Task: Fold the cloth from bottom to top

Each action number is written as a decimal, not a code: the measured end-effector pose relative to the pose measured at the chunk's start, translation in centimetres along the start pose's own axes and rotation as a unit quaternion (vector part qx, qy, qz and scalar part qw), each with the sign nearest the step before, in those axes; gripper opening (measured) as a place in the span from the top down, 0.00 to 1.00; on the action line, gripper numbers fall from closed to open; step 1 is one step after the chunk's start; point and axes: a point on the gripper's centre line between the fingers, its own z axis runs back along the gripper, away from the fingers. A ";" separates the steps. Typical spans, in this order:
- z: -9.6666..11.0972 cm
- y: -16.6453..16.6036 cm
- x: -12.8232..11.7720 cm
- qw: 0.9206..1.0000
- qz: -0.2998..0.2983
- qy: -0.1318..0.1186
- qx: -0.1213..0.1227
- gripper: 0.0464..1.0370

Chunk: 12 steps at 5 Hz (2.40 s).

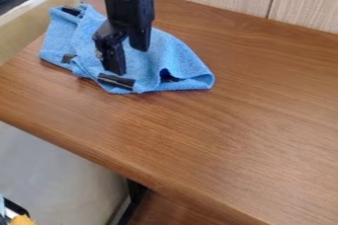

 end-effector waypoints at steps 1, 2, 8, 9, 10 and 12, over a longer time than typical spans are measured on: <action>-0.7 -1.6 0.6 1.000 -0.014 0.009 0.000 0.04; -1.6 -2.6 0.9 1.000 -0.020 0.004 -0.010 0.04; -3.1 -2.7 0.6 0.999 -0.025 0.003 -0.024 0.97; -3.0 -2.8 0.7 0.999 -0.027 0.005 -0.025 0.99; -2.0 -2.9 0.7 1.000 -0.024 0.010 -0.017 0.99; 0.4 -1.9 0.7 1.000 -0.021 0.015 0.000 0.99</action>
